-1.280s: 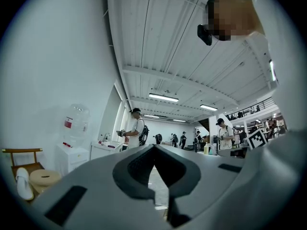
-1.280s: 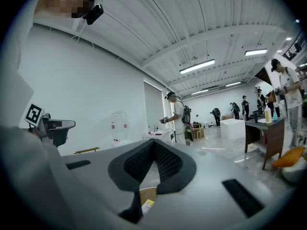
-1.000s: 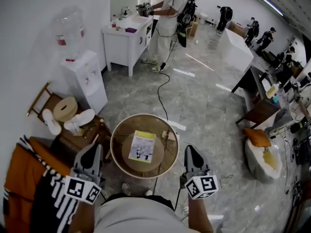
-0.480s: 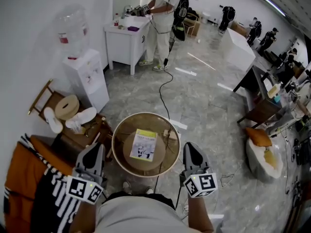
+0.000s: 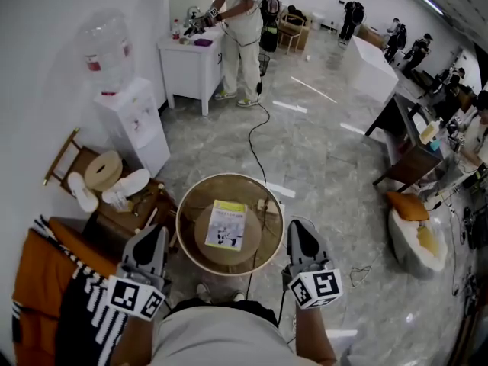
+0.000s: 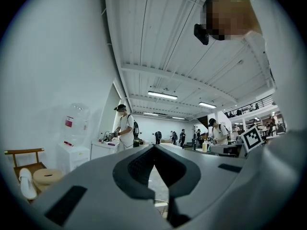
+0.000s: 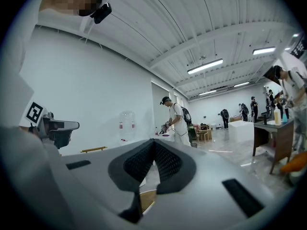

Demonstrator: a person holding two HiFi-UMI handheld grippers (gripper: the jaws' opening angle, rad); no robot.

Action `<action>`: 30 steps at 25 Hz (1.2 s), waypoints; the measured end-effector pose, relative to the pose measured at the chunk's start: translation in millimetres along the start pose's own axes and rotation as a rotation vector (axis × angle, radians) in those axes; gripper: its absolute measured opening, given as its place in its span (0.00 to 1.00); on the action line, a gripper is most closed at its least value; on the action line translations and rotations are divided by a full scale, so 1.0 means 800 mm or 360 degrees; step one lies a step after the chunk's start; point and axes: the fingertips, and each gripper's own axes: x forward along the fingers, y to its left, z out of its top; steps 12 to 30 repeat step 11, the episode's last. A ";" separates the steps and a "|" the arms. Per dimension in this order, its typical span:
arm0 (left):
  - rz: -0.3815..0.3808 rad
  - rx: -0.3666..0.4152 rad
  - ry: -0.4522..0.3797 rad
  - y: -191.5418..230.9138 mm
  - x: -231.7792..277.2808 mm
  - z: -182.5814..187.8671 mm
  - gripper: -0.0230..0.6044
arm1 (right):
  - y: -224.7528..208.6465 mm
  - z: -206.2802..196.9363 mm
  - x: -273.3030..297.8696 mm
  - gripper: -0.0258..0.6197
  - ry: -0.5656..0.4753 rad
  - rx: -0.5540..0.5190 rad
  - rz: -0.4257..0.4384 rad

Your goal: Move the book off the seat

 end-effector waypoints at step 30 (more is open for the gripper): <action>-0.0005 -0.0011 0.0028 0.002 0.009 -0.008 0.06 | -0.004 -0.001 0.007 0.07 -0.0005 0.0004 0.0005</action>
